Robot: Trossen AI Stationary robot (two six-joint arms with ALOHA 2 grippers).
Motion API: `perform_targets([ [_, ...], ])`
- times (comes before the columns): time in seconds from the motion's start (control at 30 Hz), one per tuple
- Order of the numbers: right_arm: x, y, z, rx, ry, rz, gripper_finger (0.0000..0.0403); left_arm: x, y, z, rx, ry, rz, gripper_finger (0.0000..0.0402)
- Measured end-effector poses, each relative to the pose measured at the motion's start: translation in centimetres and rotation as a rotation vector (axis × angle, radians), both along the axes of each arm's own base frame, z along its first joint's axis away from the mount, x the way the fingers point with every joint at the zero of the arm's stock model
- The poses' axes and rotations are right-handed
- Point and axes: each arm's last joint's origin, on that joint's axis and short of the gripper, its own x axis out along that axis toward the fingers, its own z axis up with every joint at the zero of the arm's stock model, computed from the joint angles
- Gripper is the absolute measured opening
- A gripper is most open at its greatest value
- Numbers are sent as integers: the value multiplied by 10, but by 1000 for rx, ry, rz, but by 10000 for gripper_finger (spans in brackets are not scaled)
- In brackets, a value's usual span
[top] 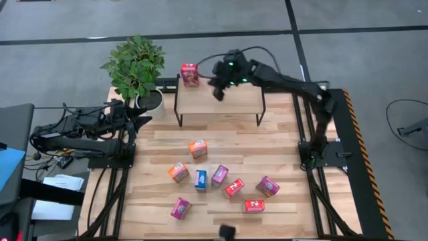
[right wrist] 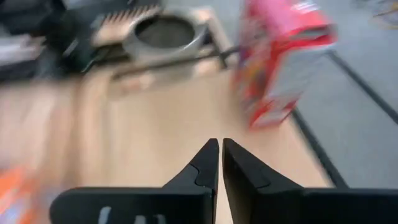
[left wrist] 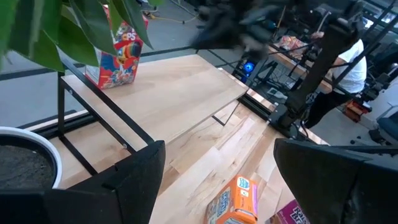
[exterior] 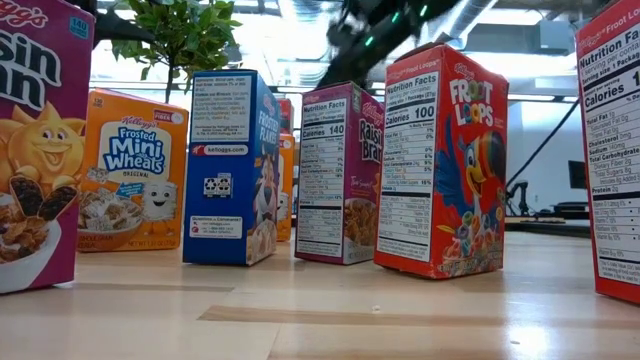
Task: Stack cereal on shelf
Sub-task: Put the top red cereal box on the shelf aligned with the other red cereal box on the shelf
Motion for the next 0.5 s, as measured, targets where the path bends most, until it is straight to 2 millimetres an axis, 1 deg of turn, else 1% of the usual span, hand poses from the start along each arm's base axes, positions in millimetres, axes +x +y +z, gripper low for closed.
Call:
perform_targets([
  [0.07, -13, 24, 11, -18, 97, 82, 56, 0, 0, 0, -2, 1, -16, 290],
  [0.13, -29, 49, 15, -8, 229, 158, 68, 1, -1, 0, -5, 1, -31, 290],
  [0.27, -59, 97, 29, 63, 402, 242, 108, 1, -2, 0, -9, 2, -63, 290],
  [0.4, -74, 144, 38, 183, 476, 247, 164, 1, -2, 0, 13, 13, -67, 290],
  [0.5, -78, 182, 41, 241, 506, 276, 205, 1, -2, 0, 24, 19, -69, 290],
])
